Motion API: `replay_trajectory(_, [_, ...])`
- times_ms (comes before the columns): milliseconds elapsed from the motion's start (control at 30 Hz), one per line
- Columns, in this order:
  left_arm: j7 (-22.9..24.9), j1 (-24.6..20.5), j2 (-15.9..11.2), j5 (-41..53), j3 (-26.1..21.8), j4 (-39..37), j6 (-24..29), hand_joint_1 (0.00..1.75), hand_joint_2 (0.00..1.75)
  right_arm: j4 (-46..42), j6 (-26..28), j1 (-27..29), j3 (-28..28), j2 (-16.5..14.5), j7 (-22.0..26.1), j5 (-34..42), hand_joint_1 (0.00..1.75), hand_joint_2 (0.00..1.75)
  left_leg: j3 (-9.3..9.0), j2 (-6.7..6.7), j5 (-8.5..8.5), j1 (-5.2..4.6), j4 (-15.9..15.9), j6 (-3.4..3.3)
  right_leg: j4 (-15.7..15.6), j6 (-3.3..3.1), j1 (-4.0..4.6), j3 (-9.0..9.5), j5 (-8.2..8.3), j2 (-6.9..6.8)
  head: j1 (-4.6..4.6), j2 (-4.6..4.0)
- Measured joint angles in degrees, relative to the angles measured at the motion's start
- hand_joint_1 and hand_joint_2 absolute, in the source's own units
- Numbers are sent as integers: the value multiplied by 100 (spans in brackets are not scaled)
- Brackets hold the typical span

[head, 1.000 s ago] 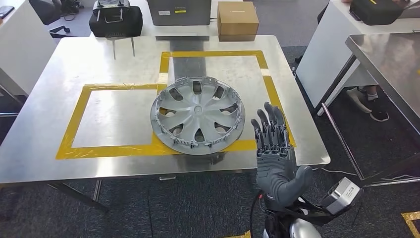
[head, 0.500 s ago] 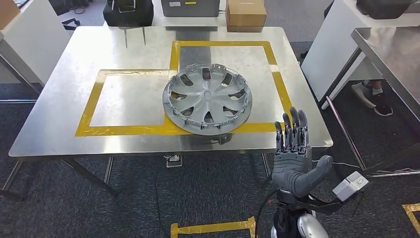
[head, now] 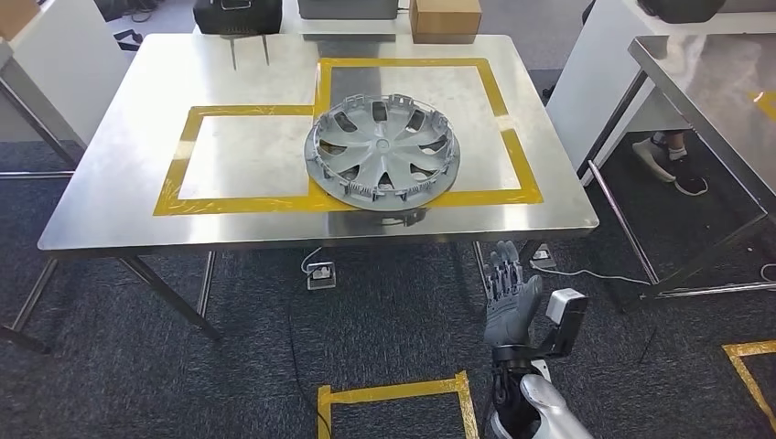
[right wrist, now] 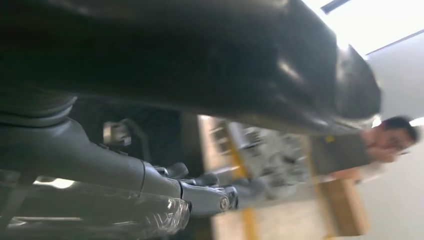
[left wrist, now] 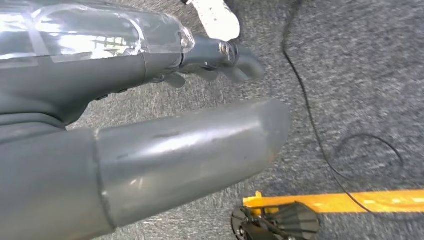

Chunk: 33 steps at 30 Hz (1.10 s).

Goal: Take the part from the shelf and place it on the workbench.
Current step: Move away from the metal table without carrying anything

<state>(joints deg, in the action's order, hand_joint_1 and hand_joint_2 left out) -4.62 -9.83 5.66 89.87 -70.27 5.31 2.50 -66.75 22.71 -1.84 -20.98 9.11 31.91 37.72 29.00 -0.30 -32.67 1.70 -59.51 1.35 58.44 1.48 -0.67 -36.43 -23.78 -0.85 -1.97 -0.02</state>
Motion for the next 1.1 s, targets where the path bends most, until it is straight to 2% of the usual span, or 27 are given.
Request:
replay_trajectory(33, [9,-2,2,0,-13,1,1,0,0,433,-44,-64,-1,-20,-17,38,0,0,51,-6,54,-7,4,-83,-5,32,-13,-24,-2,1,-14,0])
replay_trajectory(67, [15,-4,5,-1,-28,1,1,0,0,822,-52,-102,-1,-37,-52,73,0,0,116,-16,122,-13,6,-159,43,59,-27,-59,-105,5,-35,0])
replay_trajectory(100, [20,-7,8,-1,-46,2,3,0,0,1168,-13,-128,-2,-55,-102,100,0,0,196,-27,197,-18,11,-220,194,84,-36,-114,-318,11,-63,0])
replay_trajectory(167, [24,-9,14,-2,-75,2,10,0,0,1752,172,-181,-4,-108,-221,141,0,0,380,-55,344,-53,7,-292,815,107,-42,-245,-935,27,-146,-1])
replay_trajectory(200, [27,-5,17,-2,-87,2,16,0,0,2030,298,-208,-4,-146,-271,165,0,0,474,-64,417,-81,4,-312,1171,102,-38,-283,-1163,32,-181,-1])
replay_trajectory(233, [31,1,20,-2,-99,2,23,0,0,2309,421,-230,-3,-190,-314,193,0,0,567,-69,486,-112,0,-328,1436,82,-31,-272,-1265,38,-216,-1])
replay_trajectory(267, [38,8,23,-2,-110,2,31,0,0,2586,539,-246,-3,-239,-356,219,0,0,650,-72,550,-143,-2,-340,1539,45,-16,-189,-1235,44,-246,0])
replay_trajectory(300, [50,15,25,-2,-121,2,38,0,0,2848,642,-253,-3,-289,-415,231,0,0,723,-72,609,-175,-4,-348,1453,-11,7,-25,-1110,50,-277,0])
replay_trajectory(333, [64,18,27,-2,-132,2,43,0,0,3078,705,-263,-5,-334,-512,227,0,0,784,-70,666,-200,-3,-351,1184,-92,45,221,-964,55,-304,0])
replay_trajectory(400, [92,16,54,-2,-147,2,48,0,0,3453,651,-289,-10,-393,-856,211,0,0,864,-50,775,-225,1,-338,324,-295,160,832,-884,45,-311,0])
replay_trajectory(433, [103,14,68,-2,-155,2,47,0,0,3615,514,-299,-14,-408,-1066,221,0,0,884,-30,835,-224,15,-318,-33,-349,212,1058,-906,38,-297,0])
replay_trajectory(467, [114,13,82,-1,-161,2,43,0,0,3750,350,-298,-17,-419,-1262,241,0,0,892,-11,893,-214,36,-292,-263,-379,252,1185,-933,37,-282,0])
replay_trajectory(500, [125,14,84,1,-164,2,37,0,0,3864,172,-284,-20,-429,-1432,266,0,0,895,5,957,-208,67,-263,-365,-377,266,1212,-901,38,-286,0])
replay_trajectory(533, [134,20,79,2,-167,2,29,0,0,3983,-43,-268,-23,-452,-1625,280,0,0,904,19,1000,-203,98,-236,-406,-367,263,1193,-813,42,-297,0])
replay_trajectory(567, [139,28,73,3,-170,2,20,0,0,4087,-242,-258,-33,-476,-1823,267,0,0,933,21,949,-205,82,-207,-456,-376,250,1160,-719,40,-309,0])
replay_trajectory(600, [139,35,68,3,-174,2,11,0,0,4195,-447,-253,-54,-504,-2029,235,0,0,989,22,780,-206,-32,-177,-502,-388,229,1107,-623,33,-306,0])
replay_trajectory(633, [135,40,63,3,-179,2,5,0,0,4298,-640,-252,-91,-536,-2237,177,0,0,1064,20,504,-202,-256,-147,-527,-387,206,1034,-532,26,-275,0])
replay_trajectory(700, [125,40,57,3,-194,2,-4,0,0,4470,-876,-247,-194,-597,-2551,44,0,0,1207,20,-89,-165,-945,-88,-501,-387,197,837,-396,18,-178,0])
replay_trajectory(733, [118,38,50,3,-202,2,-6,0,0,4543,-936,-246,-253,-634,-2679,-29,0,0,1230,22,-209,-147,-1250,-63,-475,-371,193,729,-334,13,-133,0])
replay_trajectory(767, [112,37,43,3,-209,2,-8,0,0,4614,-963,-246,-313,-672,-2794,-103,0,0,1186,25,-184,-132,-1424,-40,-442,-356,188,616,-275,5,-97,0])
replay_trajectory(800, [107,37,37,3,-214,2,-10,0,0,4683,-977,-249,-378,-708,-2909,-182,0,0,1058,28,-51,-119,-1424,-19,-398,-337,179,503,-222,-1,-70,0])
replay_trajectory(867, [90,32,32,3,-215,2,-10,0,0,4789,-982,-254,-512,-767,-3128,-344,0,0,539,32,200,-97,-877,18,-284,-281,158,288,-147,-8,-39,0])
replay_trajectory(933, [71,22,37,4,-214,2,-10,0,0,4858,-955,-264,-653,-800,-3284,-506,0,0,14,12,140,-102,-115,2,-165,-225,152,137,-83,-6,-27,0])
replay_trajectory(967, [63,19,39,5,-214,2,-10,0,0,4888,-931,-272,-717,-809,-3344,-575,0,0,-114,1,68,-114,108,-24,-132,-204,152,94,-41,-2,-31,0])
replay_trajectory(1033, [55,26,45,7,-213,1,-10,0,0,4954,-888,-283,-839,-820,-3445,-665,0,0,-130,0,73,-123,225,-115,-125,-164,143,50,39,9,-46,0])
replay_trajectory(1067, [54,25,48,7,-214,1,-10,0,0,4989,-875,-285,-895,-822,-3486,-685,0,0,-97,7,115,-116,230,-161,-97,-134,134,20,-4,19,-45,0])
replay_trajectory(1100, [56,24,50,7,-214,2,-10,0,0,5020,-870,-283,-950,-822,-3521,-694,0,0,-56,14,164,-106,237,-216,12,-97,121,-21,-153,27,-57,0])
